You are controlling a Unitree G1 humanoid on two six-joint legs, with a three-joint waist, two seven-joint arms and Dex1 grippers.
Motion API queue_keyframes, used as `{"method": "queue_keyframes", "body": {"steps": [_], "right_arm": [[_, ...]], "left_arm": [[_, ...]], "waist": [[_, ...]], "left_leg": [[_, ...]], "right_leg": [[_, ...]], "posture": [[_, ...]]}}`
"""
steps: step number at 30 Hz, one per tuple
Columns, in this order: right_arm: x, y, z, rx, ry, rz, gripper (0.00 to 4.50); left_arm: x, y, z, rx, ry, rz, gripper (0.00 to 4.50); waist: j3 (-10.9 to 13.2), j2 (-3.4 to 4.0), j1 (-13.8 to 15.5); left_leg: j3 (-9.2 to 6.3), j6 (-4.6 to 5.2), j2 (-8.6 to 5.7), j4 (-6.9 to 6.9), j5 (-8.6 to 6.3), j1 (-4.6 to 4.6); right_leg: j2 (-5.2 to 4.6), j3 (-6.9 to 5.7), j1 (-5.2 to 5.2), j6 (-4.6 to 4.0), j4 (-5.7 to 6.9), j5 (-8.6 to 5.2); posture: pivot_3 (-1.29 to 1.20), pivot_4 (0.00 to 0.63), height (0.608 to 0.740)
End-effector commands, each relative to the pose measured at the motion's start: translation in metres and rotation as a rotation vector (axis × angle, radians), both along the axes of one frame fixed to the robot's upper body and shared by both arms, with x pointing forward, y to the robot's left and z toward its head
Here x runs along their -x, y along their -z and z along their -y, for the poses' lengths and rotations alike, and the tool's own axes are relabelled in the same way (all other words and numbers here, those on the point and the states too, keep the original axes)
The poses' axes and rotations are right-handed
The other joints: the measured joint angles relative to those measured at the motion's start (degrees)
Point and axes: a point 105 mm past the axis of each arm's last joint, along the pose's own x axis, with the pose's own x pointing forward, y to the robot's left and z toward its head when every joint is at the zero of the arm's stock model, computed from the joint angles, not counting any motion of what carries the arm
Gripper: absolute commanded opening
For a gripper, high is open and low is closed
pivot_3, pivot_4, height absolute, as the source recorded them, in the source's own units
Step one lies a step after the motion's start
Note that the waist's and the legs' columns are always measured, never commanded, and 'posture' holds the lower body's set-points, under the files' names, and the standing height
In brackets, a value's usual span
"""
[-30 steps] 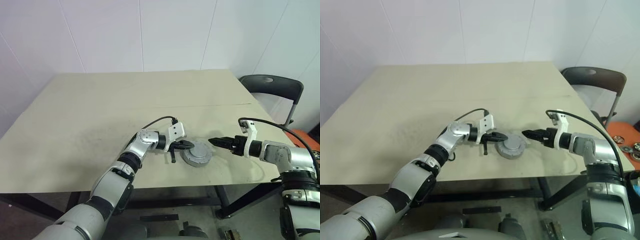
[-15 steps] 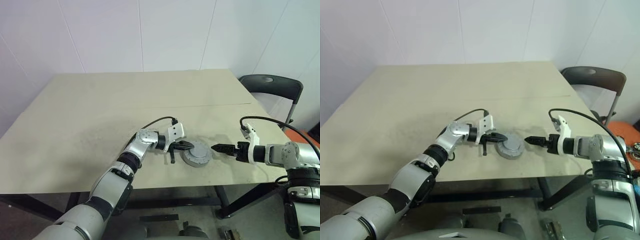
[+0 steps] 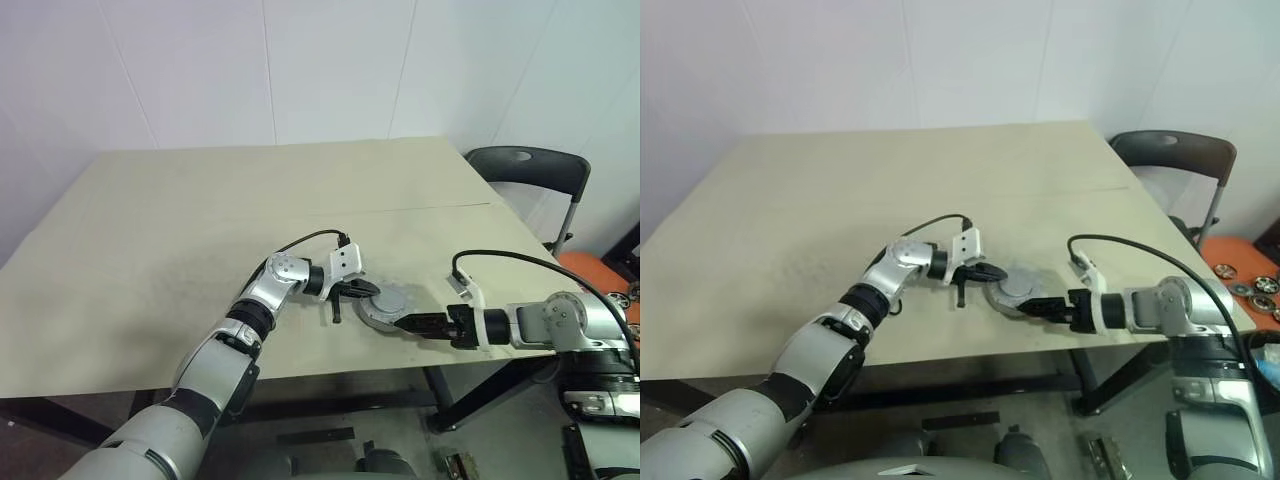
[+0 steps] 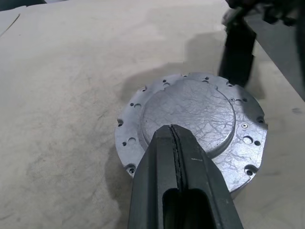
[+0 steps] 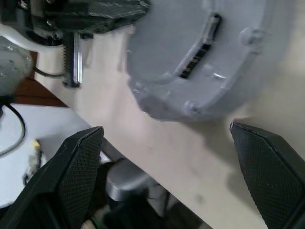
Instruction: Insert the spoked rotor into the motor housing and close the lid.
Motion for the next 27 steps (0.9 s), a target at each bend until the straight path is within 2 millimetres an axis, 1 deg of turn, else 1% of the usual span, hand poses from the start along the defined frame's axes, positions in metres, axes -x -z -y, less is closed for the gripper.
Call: {"method": "queue_keyframes", "body": {"steps": [1,3,5,7,9,10,11,13,14,15,17,18,19,21,24,27], "right_arm": [[-0.031,-0.014,-0.020,-0.094,0.117,0.081,4.44],[-0.037,-0.011,-0.024,-0.090,0.165,0.087,4.44],[-0.048,0.001,-0.025,-0.085,0.274,0.068,4.44],[-0.056,0.012,-0.024,-0.069,0.370,0.047,4.44],[-0.058,0.016,-0.024,-0.067,0.402,0.040,4.44],[-0.058,0.016,-0.026,-0.068,0.404,0.039,4.44],[-0.058,0.013,-0.027,-0.078,0.401,0.045,4.27],[-0.057,0.008,-0.029,-0.100,0.389,0.055,3.85],[-0.056,0.006,-0.030,-0.108,0.379,0.060,3.65],[-0.056,0.005,-0.030,-0.110,0.373,0.065,3.35],[-0.057,0.003,-0.028,-0.113,0.375,0.073,2.61],[-0.058,0.002,-0.027,-0.112,0.378,0.076,2.33],[-0.059,0.002,-0.026,-0.107,0.378,0.079,2.21],[-0.057,0.004,-0.028,-0.093,0.357,0.081,2.20],[-0.054,0.004,-0.033,-0.103,0.321,0.082,2.20],[-0.052,0.006,-0.039,-0.116,0.304,0.077,2.20]], "left_arm": [[0.012,0.032,-0.009,-0.137,0.027,-0.064,0.00],[0.012,0.032,-0.009,-0.137,0.027,-0.062,0.00],[0.012,0.032,-0.010,-0.141,0.031,-0.055,0.00],[0.012,0.032,-0.010,-0.144,0.033,-0.052,0.00],[0.011,0.032,-0.012,-0.149,0.030,-0.048,0.00],[0.011,0.032,-0.012,-0.151,0.028,-0.047,0.00],[0.011,0.032,-0.013,-0.153,0.029,-0.046,0.00],[0.010,0.032,-0.014,-0.156,0.029,-0.046,0.00],[0.010,0.033,-0.015,-0.160,0.027,-0.044,0.00],[0.010,0.033,-0.016,-0.162,0.024,-0.042,0.00],[0.007,0.032,-0.016,-0.155,0.007,-0.028,0.00],[0.005,0.030,-0.016,-0.148,-0.006,-0.017,0.00],[0.003,0.029,-0.016,-0.139,-0.020,-0.007,0.00],[-0.003,0.025,-0.016,-0.118,-0.063,0.001,0.00],[-0.006,0.024,-0.017,-0.107,-0.093,0.006,0.00],[-0.014,0.019,-0.020,-0.073,-0.152,0.031,0.00]], "waist": [[0.0,-0.10,-0.5],[0.0,-0.03,-1.3],[-0.1,-0.07,-1.7],[-0.1,-0.18,-2.8],[-0.1,-0.08,-3.6],[-0.1,0.13,-4.1],[0.0,0.35,-4.5],[0.0,0.92,-4.5],[0.1,1.01,-4.4],[0.1,1.03,-4.3],[0.1,1.00,-4.2],[0.1,1.01,-4.0],[0.1,1.00,-3.9],[0.1,1.06,-3.7],[0.0,1.19,-2.8],[0.0,1.19,-2.8]], "left_leg": [[0.00,0.00,0.00,0.03,0.00,0.02],[-0.05,-0.01,0.02,0.10,0.00,0.04],[-0.07,-0.01,0.04,0.10,0.00,0.14],[-0.06,-0.01,0.04,0.11,0.00,0.31],[-0.06,-0.22,0.06,0.08,-0.13,0.44],[-0.08,-0.24,0.07,0.10,-0.14,0.55],[-0.15,-0.25,0.13,0.12,-0.16,0.50],[-0.23,-0.25,0.20,0.11,-0.16,0.09],[-0.26,-0.25,0.18,0.10,-0.16,0.07],[-0.24,-0.24,0.16,0.03,-0.15,0.00],[-0.24,-0.22,0.12,0.14,-0.13,0.08],[-0.23,-0.21,0.09,0.18,-0.12,0.07],[-0.21,-0.20,0.04,0.22,-0.11,0.09],[-0.12,-0.04,0.01,0.30,-0.02,0.20],[-0.12,0.01,-0.01,0.24,0.02,0.16],[-0.15,0.01,-0.01,0.02,0.02,0.12]], "right_leg": [[0.03,0.05,-0.08,0.00,0.16,0.00],[0.08,0.08,-0.15,-0.02,0.34,0.00],[0.08,0.08,-0.15,-0.07,0.42,0.03],[0.09,0.06,-0.13,-0.28,0.42,0.13],[0.04,0.04,0.07,-0.48,0.39,0.16],[0.01,-0.05,0.11,-0.49,0.35,0.15],[-0.03,-0.26,0.11,-0.51,0.22,0.14],[-0.02,-0.53,-0.07,-0.51,-0.11,0.14],[-0.05,-0.60,-0.26,-0.51,-0.20,0.14],[-0.11,-0.59,-0.34,-0.51,-0.20,0.14],[-0.12,-0.56,-0.46,-0.51,-0.10,0.17],[-0.13,-0.49,-0.42,-0.46,-0.01,0.24],[-0.17,-0.37,-0.35,-0.35,0.13,0.42],[-0.18,-0.20,-0.41,-0.16,0.35,0.72],[-0.02,-0.19,-0.46,-0.03,0.35,0.78],[0.00,-0.09,-0.62,-0.02,0.29,0.73]], "posture": [[0.00,0.000,0.740],[0.00,0.000,0.740],[0.00,0.000,0.740],[0.00,0.000,0.740],[0.00,0.000,0.740],[0.00,0.000,0.740],[0.00,0.000,0.740],[0.00,0.000,0.740],[0.00,0.000,0.740],[0.00,0.000,0.740],[0.00,0.000,0.740],[0.00,0.000,0.740],[0.00,0.000,0.740],[0.00,0.000,0.740],[0.00,0.000,0.740],[0.00,0.000,0.740]]}}
